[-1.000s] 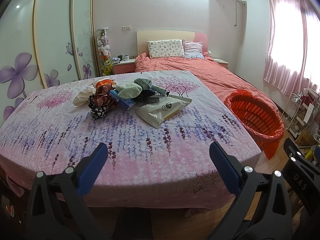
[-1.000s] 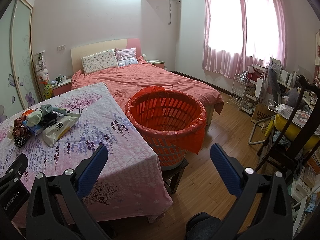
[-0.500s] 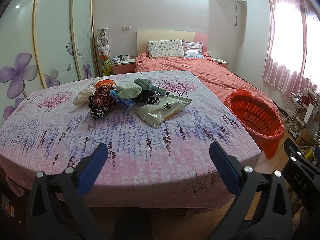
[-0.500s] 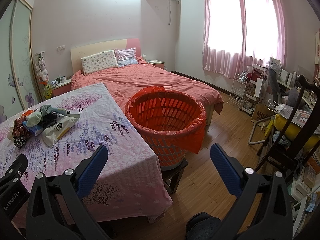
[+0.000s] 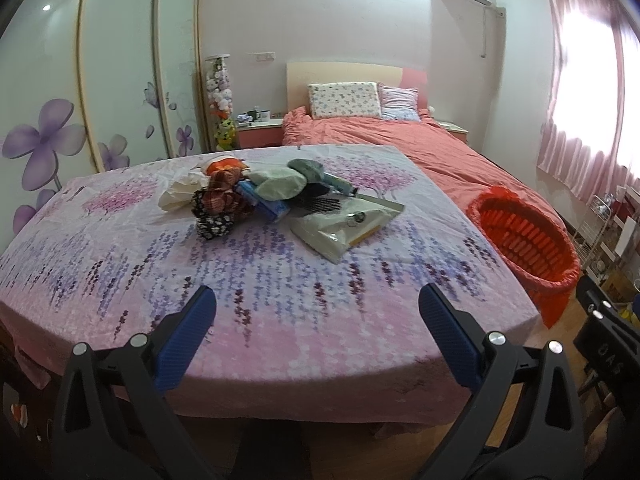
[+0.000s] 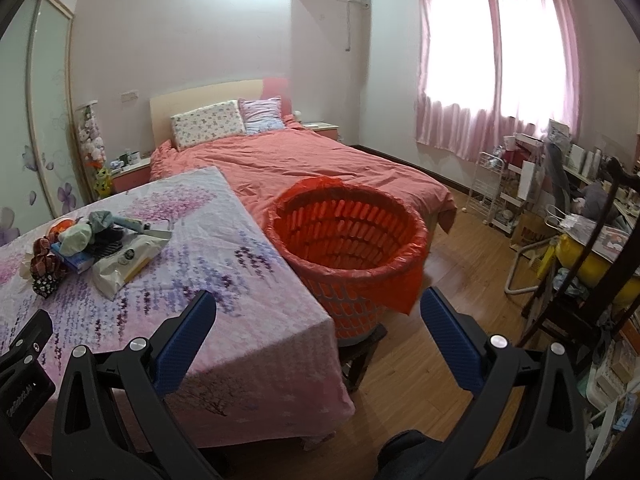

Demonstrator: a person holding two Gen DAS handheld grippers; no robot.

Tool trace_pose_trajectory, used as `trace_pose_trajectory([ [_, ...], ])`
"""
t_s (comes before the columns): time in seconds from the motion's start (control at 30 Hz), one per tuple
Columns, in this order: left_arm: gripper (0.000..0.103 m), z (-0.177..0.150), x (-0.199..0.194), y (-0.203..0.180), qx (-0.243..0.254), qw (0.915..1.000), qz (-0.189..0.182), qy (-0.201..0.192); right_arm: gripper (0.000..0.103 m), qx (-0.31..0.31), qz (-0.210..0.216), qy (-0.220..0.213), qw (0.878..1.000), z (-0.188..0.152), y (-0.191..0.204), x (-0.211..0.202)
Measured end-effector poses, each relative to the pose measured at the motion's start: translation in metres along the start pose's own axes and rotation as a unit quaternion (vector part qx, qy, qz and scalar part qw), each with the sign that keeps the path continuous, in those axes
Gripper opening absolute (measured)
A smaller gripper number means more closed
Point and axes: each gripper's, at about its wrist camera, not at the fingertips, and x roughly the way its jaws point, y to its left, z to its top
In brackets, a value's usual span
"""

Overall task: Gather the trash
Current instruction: 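Grasp the white snack wrapper bag with the right gripper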

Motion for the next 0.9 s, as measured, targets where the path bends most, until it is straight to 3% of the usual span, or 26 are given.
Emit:
trace_pose_trajectory([
  [0.3,0.099,0.014,0.038,0.074,-0.058,0.9968,0.054,0.011,0.101,-0.022,0.083,0.009,0.996,0.019,0.055,0.029],
  [0.6,0.098,0.031,0.070,0.145,-0.083,0.9918,0.097,0.001,0.100,-0.056,0.152,0.064,0.985,0.029,0.141,0.087],
  [0.77,0.098,0.036,0.085,0.171,-0.111,0.9891,0.096,0.012,0.098,-0.052,0.157,0.126,0.978,0.034,0.176,0.136],
  [0.9,0.098,0.034,0.095,0.180,-0.121,0.9884,0.090,0.020,0.080,-0.031,0.162,0.198,0.966,0.026,0.184,0.168],
])
